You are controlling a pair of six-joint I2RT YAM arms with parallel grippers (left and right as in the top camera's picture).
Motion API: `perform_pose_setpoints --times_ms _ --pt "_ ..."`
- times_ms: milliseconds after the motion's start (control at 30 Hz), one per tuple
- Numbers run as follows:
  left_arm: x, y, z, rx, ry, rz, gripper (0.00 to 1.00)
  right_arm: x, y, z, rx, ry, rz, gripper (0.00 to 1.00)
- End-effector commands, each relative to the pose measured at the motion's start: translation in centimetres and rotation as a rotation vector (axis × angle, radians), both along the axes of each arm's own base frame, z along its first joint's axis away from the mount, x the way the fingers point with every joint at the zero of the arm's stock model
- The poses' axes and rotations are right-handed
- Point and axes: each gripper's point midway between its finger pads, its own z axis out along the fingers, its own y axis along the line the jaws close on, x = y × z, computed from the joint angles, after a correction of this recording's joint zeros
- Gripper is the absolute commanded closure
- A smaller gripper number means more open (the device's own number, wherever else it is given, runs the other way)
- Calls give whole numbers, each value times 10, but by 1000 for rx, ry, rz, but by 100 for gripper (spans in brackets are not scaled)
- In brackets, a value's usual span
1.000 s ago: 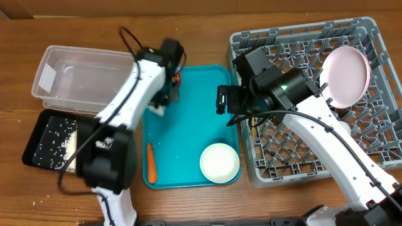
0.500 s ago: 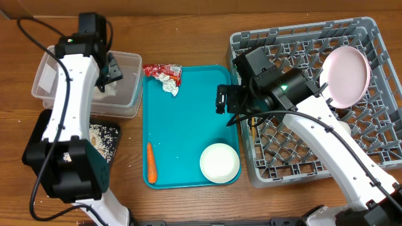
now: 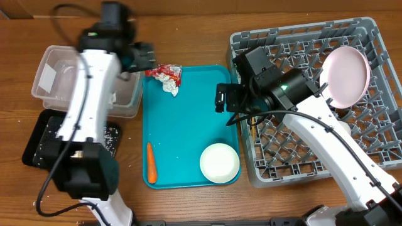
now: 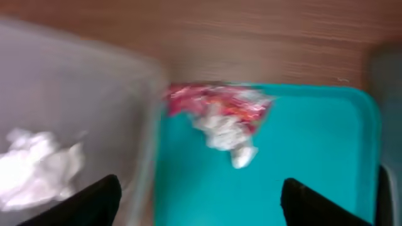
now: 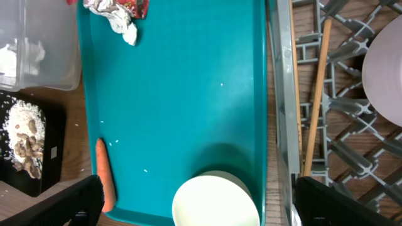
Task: Sort waste into correct bins and load items into the dishwasher
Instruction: 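Grasp the red snack wrapper on the tray with the left gripper, then carry the red wrapper with the left gripper into the clear bin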
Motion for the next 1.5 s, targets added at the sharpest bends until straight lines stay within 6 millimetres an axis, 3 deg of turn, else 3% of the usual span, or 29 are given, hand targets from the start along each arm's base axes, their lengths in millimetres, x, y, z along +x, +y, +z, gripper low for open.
perform_pose_setpoints --times_ms 0,200,333,433,500,633,700,767,900,1033,1167,1333,1467 --pt "12 -33 -19 114 -27 -140 10 2 -1 1 2 -5 -10 0" --pt "43 -64 -81 171 -24 -198 0 1 -1 1 2 -5 -10 0" --pt "47 -63 -125 180 35 -194 1 -1 -2 0 -4 4 -10 0" --pt "47 -58 -147 196 73 -173 5 -2 -3 -2 -9 12 -10 0" --pt "43 -56 -160 200 107 -173 21 -2 -3 -2 -9 11 -11 0" --pt "23 -58 -181 173 208 -155 63 -1 -2 -1 -5 6 -11 0" --pt "12 -61 -183 160 251 -168 83 -1 -2 -1 -5 6 -10 0" --pt "2 -61 -183 160 289 -169 94 -1 -2 -1 -5 6 -10 0" --pt "-17 -56 -166 170 363 -153 96 -1 -2 -1 -5 6 -11 0" --pt "-32 -52 -120 169 366 -144 96 -1 -2 -1 -6 6 -11 0" --pt "-39 -44 -60 167 277 -119 96 -1 -2 -1 -5 6 -10 0" --pt "-44 -5 11 267 115 -24 96 -1 -2 -1 -6 7 -11 0" --pt "-48 31 38 295 57 100 96 -1 -2 -1 -6 6 -11 0"
